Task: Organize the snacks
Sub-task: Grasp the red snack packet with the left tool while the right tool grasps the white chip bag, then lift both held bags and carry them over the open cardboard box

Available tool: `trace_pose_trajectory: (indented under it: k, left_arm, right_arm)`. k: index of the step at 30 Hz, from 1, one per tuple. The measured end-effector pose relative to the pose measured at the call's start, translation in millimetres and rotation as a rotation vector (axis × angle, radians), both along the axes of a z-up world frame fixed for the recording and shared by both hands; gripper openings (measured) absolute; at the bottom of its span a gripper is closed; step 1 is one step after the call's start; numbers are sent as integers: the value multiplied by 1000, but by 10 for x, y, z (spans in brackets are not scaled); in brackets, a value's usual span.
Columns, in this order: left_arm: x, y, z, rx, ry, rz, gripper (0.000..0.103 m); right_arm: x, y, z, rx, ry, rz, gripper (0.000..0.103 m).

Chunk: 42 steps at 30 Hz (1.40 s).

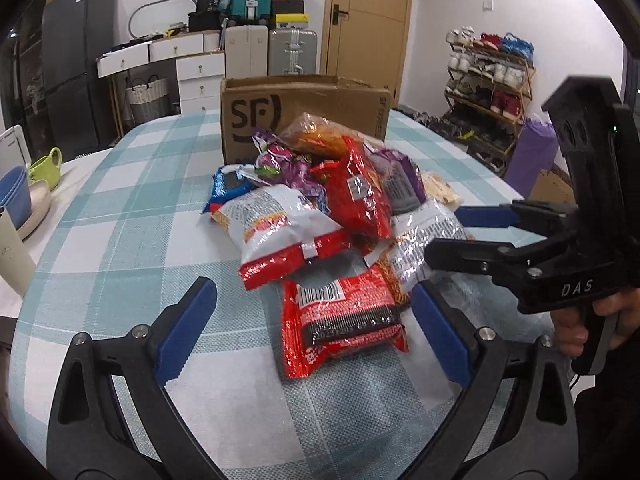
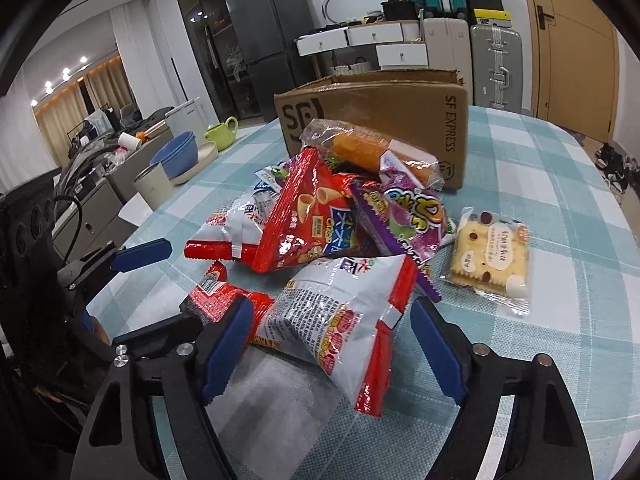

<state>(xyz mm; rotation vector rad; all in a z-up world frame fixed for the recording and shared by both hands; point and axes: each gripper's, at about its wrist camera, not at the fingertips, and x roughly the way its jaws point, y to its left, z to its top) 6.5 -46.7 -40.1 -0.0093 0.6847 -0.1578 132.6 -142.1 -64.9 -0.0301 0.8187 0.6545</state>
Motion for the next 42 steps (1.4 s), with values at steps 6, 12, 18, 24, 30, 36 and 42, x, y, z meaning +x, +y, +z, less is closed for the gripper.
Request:
trace_pose_trajectory:
  k: [6, 12, 18, 24, 30, 36, 42]
  left_arm:
    - [130, -15, -62, -26, 71, -33, 97]
    - [203, -83, -121, -15, 109, -60, 87]
    - [302, -129, -231, -47, 200, -91, 65]
    - [286, -193, -188, -43, 168, -120, 52]
    - [187, -237, -147, -34, 124, -117, 49]
    - [14, -124, -52, -48, 83, -99, 49]
    - [-112, -53, 142, -68, 20, -79, 49]
  right_arm:
    - [77, 42, -31, 3, 21, -6, 79]
    - [155, 82, -49, -2, 34, -8, 69]
    - [103, 20, -56, 3, 52, -2, 56]
    - [-54, -21, -7, 0, 14, 13, 48]
    - [-210, -149, 91, 11, -30, 0, 46]
    - [-363, -340, 249, 53, -82, -23, 46]
    - [-448, -480, 490, 114, -147, -43, 46]
